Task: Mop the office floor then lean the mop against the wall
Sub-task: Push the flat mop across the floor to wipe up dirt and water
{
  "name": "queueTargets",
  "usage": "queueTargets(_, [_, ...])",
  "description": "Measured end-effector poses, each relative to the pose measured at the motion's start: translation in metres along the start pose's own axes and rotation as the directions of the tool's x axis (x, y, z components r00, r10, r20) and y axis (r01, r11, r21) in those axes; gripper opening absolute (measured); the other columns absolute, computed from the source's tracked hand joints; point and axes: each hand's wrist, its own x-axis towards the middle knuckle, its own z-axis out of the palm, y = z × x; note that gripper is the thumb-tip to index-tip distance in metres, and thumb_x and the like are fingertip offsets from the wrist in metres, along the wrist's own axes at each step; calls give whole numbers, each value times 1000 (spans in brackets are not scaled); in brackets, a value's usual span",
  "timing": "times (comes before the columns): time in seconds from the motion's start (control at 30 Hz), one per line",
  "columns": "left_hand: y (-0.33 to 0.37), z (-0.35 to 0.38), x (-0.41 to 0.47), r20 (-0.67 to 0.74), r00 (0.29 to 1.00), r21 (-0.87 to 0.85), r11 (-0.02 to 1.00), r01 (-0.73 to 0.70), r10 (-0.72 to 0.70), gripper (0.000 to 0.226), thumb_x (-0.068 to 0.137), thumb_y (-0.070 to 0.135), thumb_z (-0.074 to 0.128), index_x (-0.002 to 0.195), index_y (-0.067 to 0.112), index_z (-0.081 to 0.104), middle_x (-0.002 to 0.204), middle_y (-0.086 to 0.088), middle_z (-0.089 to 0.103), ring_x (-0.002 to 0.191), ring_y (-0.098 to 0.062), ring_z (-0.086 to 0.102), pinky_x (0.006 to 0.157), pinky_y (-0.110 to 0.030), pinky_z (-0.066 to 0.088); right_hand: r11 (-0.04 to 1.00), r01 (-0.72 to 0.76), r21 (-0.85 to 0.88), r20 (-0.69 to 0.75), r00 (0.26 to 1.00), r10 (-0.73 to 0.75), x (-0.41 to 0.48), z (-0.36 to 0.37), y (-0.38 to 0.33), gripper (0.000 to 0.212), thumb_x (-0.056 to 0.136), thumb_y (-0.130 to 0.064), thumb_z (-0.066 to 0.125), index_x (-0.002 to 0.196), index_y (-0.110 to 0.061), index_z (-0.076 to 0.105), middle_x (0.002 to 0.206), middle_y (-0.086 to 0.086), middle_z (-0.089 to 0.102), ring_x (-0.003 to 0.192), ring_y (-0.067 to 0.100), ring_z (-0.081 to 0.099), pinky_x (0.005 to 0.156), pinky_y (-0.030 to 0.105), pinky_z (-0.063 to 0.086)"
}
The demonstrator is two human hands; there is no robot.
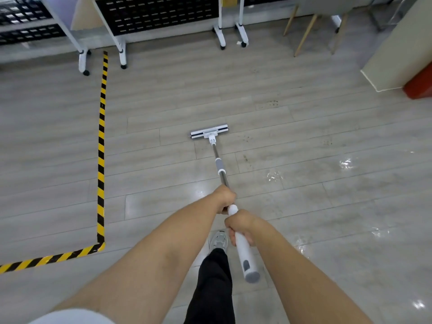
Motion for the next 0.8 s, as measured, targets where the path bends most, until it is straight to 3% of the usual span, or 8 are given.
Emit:
queueTargets(0.17, [-87, 91, -80, 15, 1000, -12, 1000, 0, 0, 11, 96, 9, 51, 108, 6, 50, 90, -11, 56, 72, -22, 57, 50, -29, 48, 1000, 27, -15, -16, 1000, -27, -63, 8, 136, 16, 90, -1, 51, 105, -2, 55, 55, 9, 53, 43, 19, 50, 57, 33, 49])
queueTargets(0.3, [-156, 169, -156, 28, 1000, -47, 999, 9, -7, 20, 94, 5, 49, 114, 4, 52, 92, -11, 58, 76, -22, 60, 51, -28, 49, 998, 42, -44, -26, 999, -43, -117, 15, 247, 13, 90, 0, 54, 102, -4, 57, 71, 13, 57, 54, 21, 54, 66, 36, 51])
queueTargets(0.43, [-199, 218, -224, 34, 999, -38, 999, 21, -20, 17, 94, 5, 48, 111, 5, 50, 90, -10, 57, 73, -20, 58, 45, -25, 47, 999, 15, 43, -26, 1000, -14, -178, 23, 324, 7, 91, 2, 52, 95, -3, 55, 65, 11, 53, 50, 19, 51, 67, 33, 49])
queueTargets(0.57, [-216, 234, -253, 20, 1000, -55, 998, 20, -19, 17, 95, 5, 49, 111, 4, 51, 86, -10, 56, 74, -22, 58, 53, -29, 50, 997, 27, 78, -36, 999, -25, -203, 30, 353, 12, 91, 2, 55, 102, -3, 56, 62, 10, 56, 47, 17, 52, 54, 31, 51])
queueTargets(0.67, [-220, 232, -252, 14, 1000, -52, 998, 21, -20, 10, 96, 5, 48, 106, 6, 49, 84, -9, 55, 71, -20, 57, 56, -30, 50, 996, 38, 76, -61, 998, -34, -201, 37, 354, 15, 90, 0, 55, 104, -3, 57, 56, 9, 58, 47, 19, 54, 59, 34, 53])
queueTargets(0.8, [-225, 217, -231, -2, 999, 0, 999, 37, -37, 10, 97, 8, 49, 106, 5, 50, 84, -10, 57, 67, -20, 58, 52, -31, 51, 1000, 23, -4, -64, 998, -23, -181, 54, 345, 29, 91, -2, 50, 120, -1, 53, 43, 7, 57, 48, 22, 56, 68, 40, 55])
